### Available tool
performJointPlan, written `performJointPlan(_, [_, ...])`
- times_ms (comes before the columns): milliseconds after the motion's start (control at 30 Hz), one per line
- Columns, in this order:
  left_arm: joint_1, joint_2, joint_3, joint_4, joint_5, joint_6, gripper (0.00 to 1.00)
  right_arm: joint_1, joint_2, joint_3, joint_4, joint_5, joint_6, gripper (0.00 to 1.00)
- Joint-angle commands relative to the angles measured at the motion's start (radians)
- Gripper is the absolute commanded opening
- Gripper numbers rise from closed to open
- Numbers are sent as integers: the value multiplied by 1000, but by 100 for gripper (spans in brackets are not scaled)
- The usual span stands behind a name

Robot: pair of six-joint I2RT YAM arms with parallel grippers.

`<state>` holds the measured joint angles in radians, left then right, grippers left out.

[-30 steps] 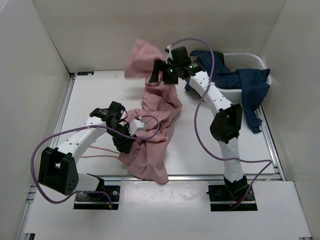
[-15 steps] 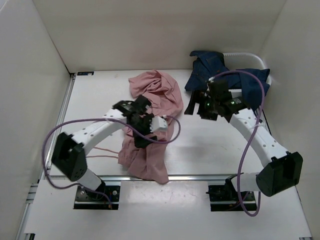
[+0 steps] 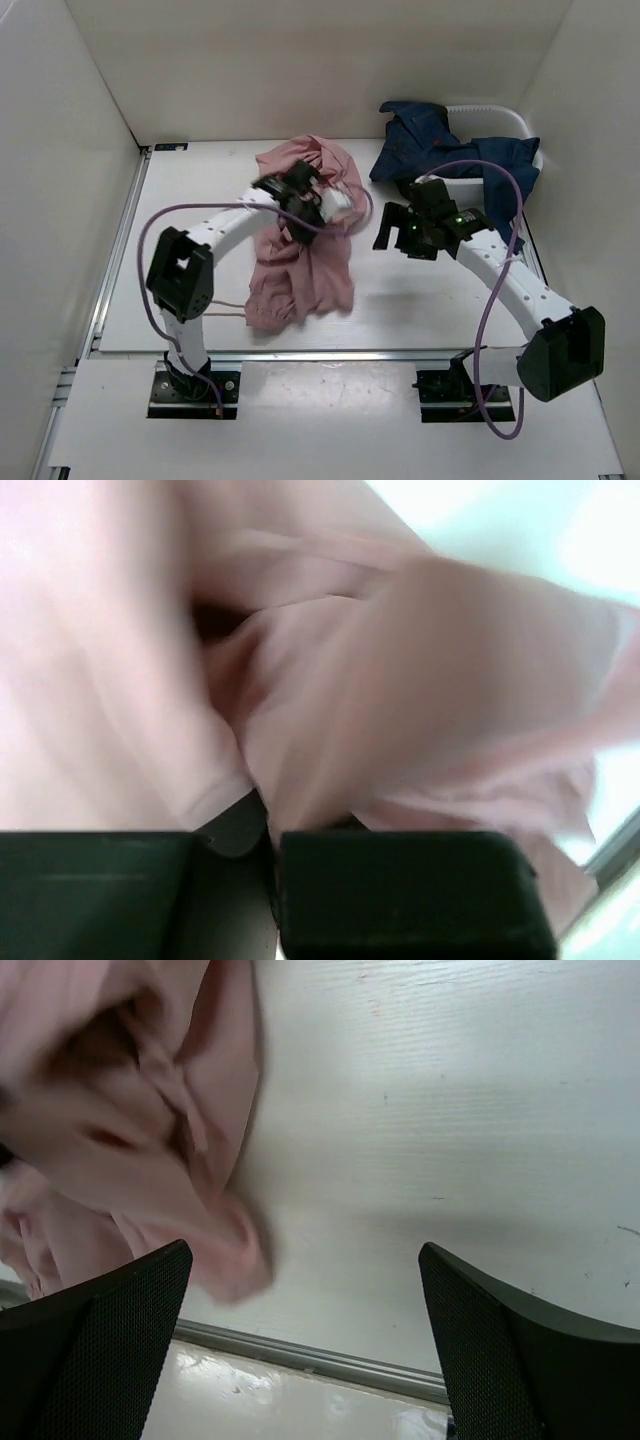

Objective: Fold and stack the trousers
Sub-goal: Flatten the trousers out

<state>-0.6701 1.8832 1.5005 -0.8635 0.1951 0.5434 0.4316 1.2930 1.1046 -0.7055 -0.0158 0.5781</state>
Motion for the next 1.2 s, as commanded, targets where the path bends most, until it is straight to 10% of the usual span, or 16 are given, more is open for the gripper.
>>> performJointPlan(0, [210,-124,163,29,148,-132,14,99,-8,20,9,5,-104,99])
performJointPlan(133, [534,-164,204,29,449,-250,14,272,86,118,18,45,-253,99])
performJointPlan(433, [972,-118,49,29,647,-321,14,557,477,504,-38,73,-418,99])
performJointPlan(700, [1096,-98,18,29,675,-301,14,803,837,934,-215,152,-607,99])
performJointPlan(1167, [1181,-49,78,11,684,-278,14,865,1014,934,-164,241,-459,99])
